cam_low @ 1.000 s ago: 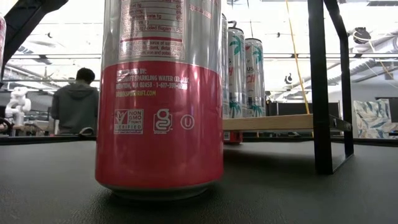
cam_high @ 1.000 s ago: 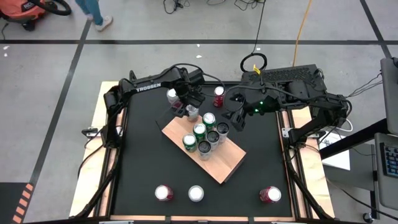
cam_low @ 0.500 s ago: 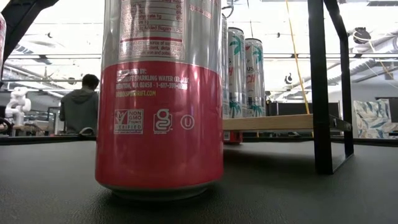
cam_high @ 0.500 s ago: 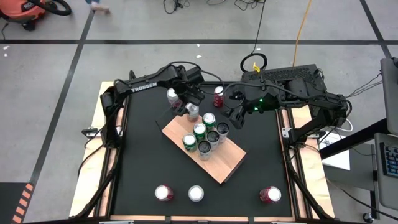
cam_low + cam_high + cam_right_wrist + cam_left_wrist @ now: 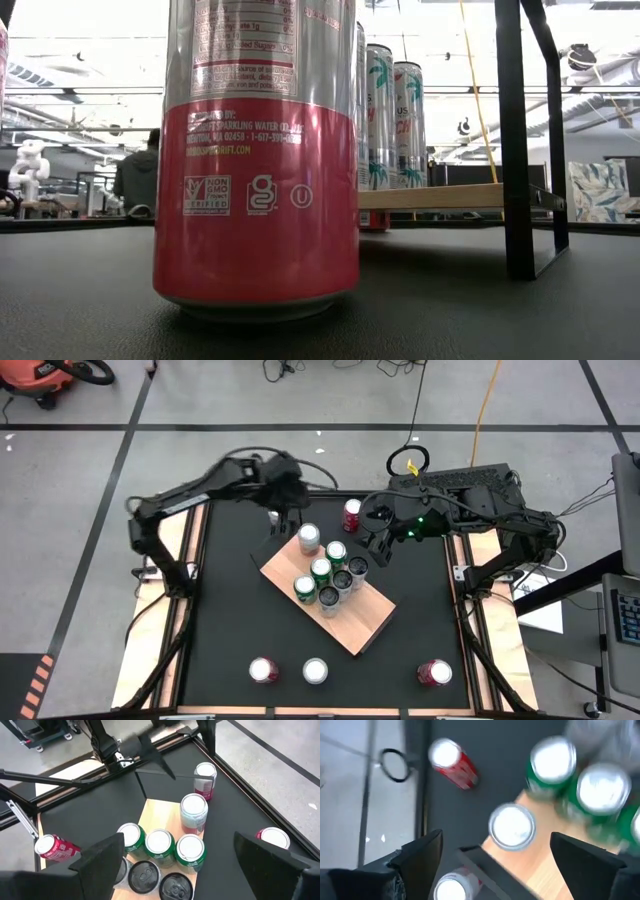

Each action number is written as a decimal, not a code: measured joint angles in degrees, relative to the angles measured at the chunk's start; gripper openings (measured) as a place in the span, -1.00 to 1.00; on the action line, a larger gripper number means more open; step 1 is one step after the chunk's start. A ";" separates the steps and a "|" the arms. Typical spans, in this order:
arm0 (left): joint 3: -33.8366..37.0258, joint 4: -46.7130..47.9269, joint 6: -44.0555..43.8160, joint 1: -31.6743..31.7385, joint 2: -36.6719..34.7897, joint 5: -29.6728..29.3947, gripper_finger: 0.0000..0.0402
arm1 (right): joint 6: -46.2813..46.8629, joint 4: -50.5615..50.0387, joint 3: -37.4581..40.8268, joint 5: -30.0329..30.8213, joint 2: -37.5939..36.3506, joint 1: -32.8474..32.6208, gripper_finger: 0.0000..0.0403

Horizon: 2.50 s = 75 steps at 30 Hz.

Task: Place canned beverage on shelf
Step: Put the top white and pink soda can aligned with the other white and pink soda can

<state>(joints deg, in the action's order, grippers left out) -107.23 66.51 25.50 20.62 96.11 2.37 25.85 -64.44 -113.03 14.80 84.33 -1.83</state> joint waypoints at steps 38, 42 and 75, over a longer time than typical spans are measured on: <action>0.07 10.64 -29.56 22.42 2.58 6.80 0.80 | -11.94 -12.13 -0.04 -0.84 -0.74 7.14 0.75; 0.07 10.73 -36.50 23.55 4.28 6.26 0.80 | -14.96 -12.63 -0.04 -1.71 -1.62 10.81 0.75; 1.60 7.24 -23.07 32.24 4.97 18.31 0.80 | 17.49 -12.70 -0.02 -5.12 -3.15 4.31 0.75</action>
<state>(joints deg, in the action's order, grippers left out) -105.63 73.75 2.43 52.86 101.08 20.68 43.33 -77.14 -113.06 9.69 81.19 2.48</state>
